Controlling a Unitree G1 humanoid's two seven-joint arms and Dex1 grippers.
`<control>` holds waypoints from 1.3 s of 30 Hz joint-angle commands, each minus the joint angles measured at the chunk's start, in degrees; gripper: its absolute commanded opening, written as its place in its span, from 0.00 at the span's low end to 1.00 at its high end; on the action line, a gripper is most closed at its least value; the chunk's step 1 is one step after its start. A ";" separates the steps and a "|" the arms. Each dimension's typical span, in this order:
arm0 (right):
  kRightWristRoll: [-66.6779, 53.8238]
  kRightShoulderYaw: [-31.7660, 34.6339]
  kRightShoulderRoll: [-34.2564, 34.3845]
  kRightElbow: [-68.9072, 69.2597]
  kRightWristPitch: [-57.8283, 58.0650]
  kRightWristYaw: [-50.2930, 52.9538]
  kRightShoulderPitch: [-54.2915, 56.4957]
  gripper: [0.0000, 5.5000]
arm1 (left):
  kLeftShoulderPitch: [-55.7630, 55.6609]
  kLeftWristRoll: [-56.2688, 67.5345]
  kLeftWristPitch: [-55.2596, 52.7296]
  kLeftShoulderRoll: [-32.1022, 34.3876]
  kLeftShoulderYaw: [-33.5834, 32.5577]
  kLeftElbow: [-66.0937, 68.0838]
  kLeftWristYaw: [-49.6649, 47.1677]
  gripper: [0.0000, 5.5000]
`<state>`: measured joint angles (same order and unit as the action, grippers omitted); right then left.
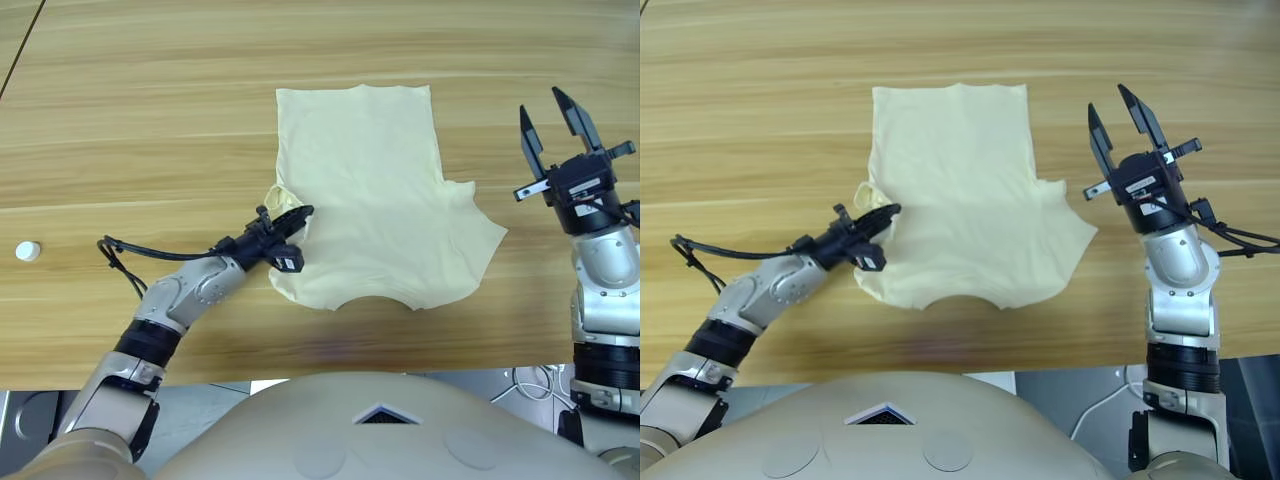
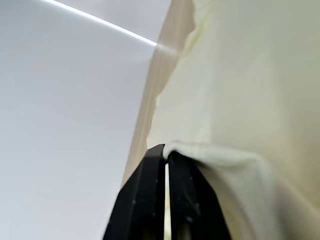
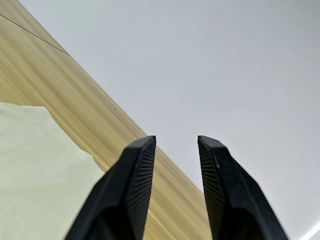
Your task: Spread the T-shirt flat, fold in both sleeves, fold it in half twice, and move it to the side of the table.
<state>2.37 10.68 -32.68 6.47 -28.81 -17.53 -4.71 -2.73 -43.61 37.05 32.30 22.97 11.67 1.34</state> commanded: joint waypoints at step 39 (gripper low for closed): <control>5.02 7.42 -2.72 -5.55 -2.49 2.61 -3.71 0.29 | 10.77 13.79 -11.87 4.47 -19.08 -5.30 4.97 0.81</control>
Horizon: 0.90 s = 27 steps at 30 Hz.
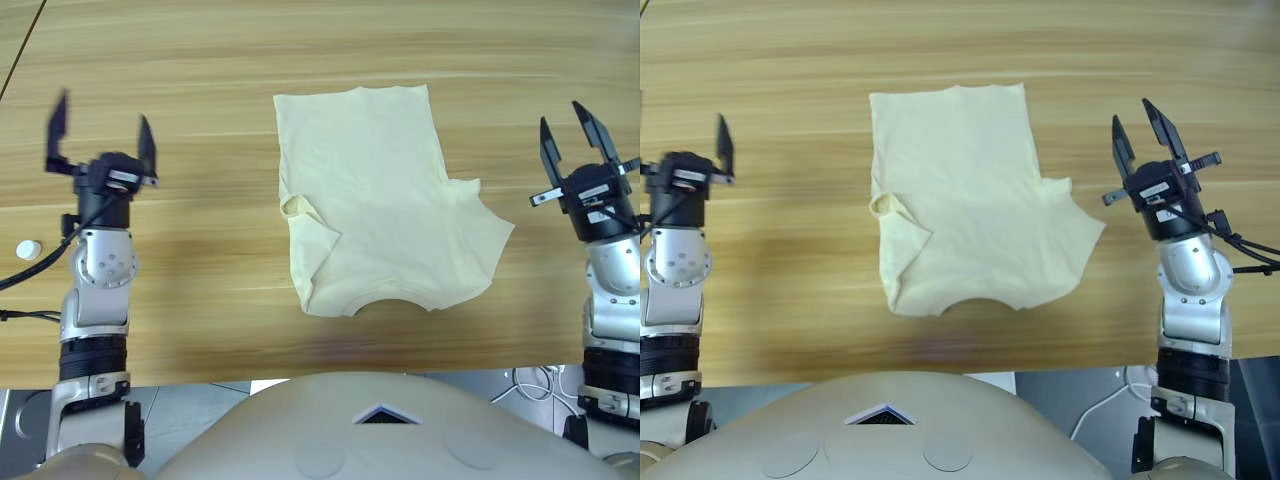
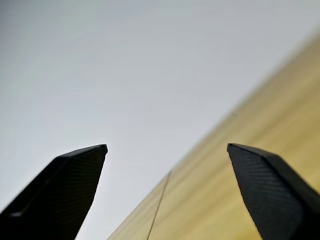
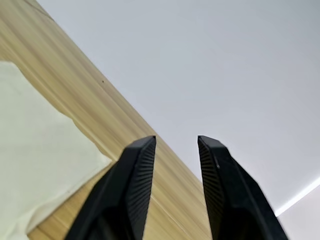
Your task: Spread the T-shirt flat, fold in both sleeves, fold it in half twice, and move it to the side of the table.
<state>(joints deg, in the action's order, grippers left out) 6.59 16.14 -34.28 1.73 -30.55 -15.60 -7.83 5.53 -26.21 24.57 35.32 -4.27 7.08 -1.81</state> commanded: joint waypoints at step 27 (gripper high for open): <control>3.84 2.83 -1.69 -6.07 -2.57 2.76 -0.93 0.29 | -6.99 -8.68 1.87 -6.44 20.09 4.77 5.09 0.81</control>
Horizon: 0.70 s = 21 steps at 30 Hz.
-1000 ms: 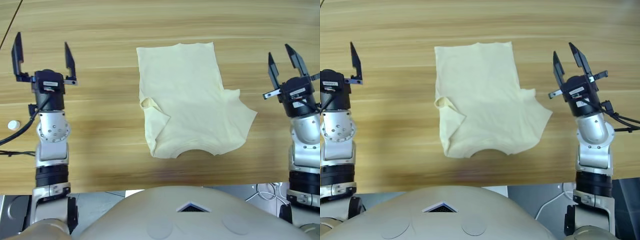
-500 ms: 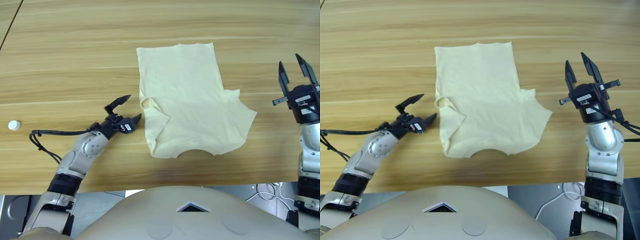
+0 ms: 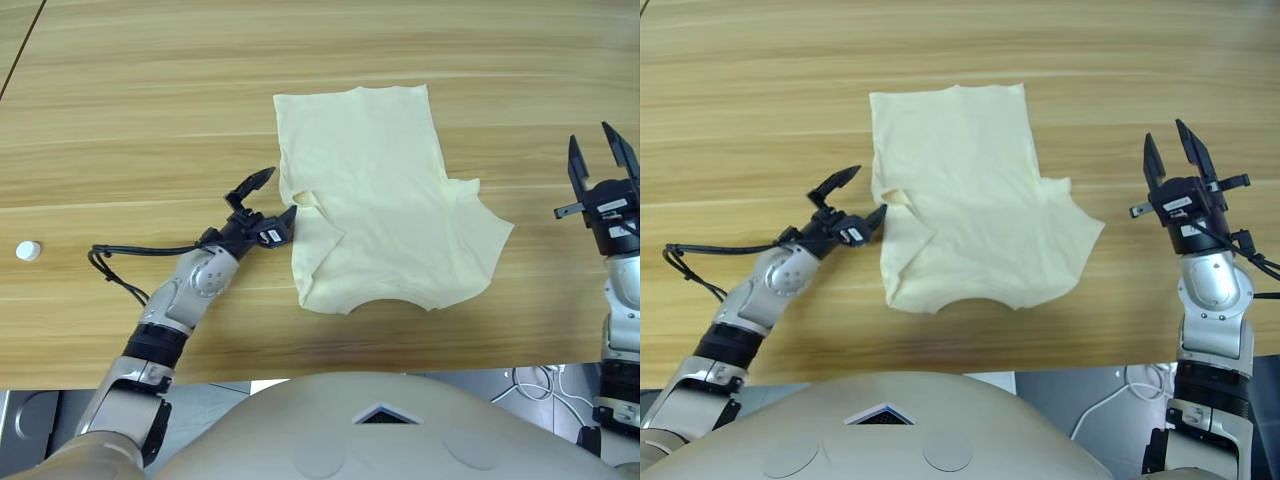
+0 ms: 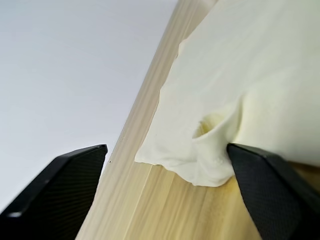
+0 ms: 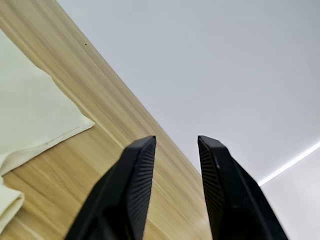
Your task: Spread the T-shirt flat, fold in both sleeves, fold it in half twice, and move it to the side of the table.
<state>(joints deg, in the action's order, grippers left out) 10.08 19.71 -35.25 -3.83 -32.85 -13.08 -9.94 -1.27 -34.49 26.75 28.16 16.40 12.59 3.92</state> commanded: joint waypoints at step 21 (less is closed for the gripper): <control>1.76 -3.37 -0.56 -1.01 0.19 1.07 3.82 0.29 | -15.78 -2.61 6.32 -2.88 8.44 18.62 1.24 0.81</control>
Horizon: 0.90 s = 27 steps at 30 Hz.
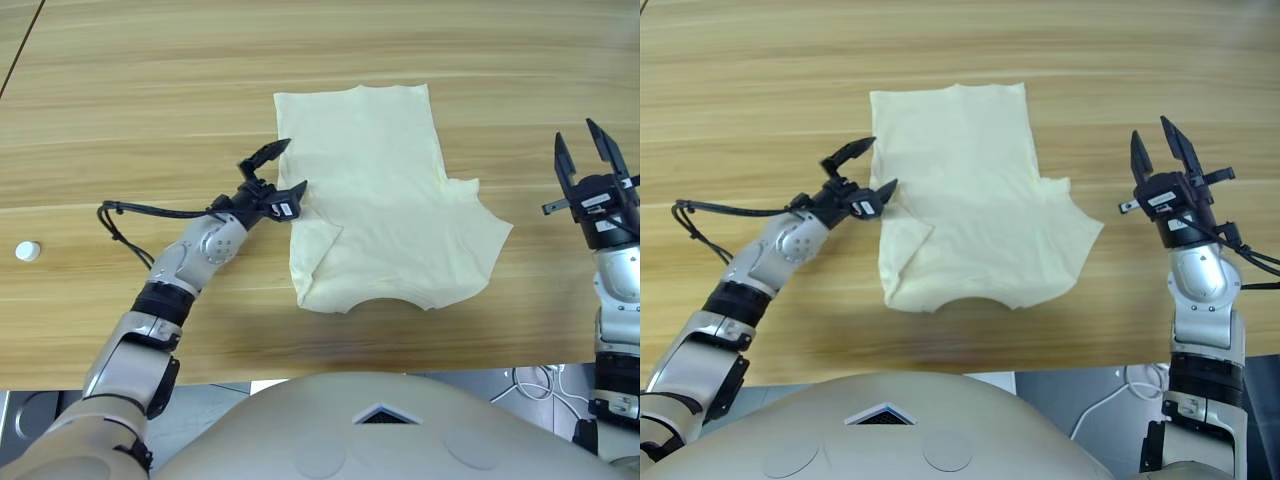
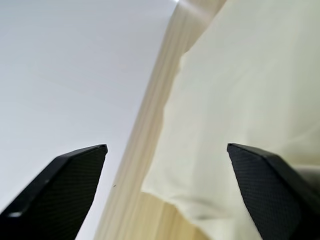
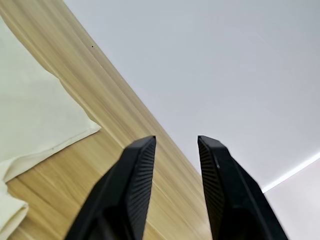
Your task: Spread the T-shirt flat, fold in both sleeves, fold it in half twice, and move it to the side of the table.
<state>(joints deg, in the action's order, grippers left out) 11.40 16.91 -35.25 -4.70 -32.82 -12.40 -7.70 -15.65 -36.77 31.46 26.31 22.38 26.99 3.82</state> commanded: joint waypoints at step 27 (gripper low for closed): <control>3.30 2.60 -5.09 -0.48 -0.85 1.66 -1.66 0.29 | 23.72 21.03 8.37 16.68 3.82 -32.93 20.84 0.81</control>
<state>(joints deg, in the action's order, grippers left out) 14.59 19.56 -39.53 -6.02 -33.97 -10.92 -9.94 6.30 -15.86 40.80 41.50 24.14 -7.69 20.81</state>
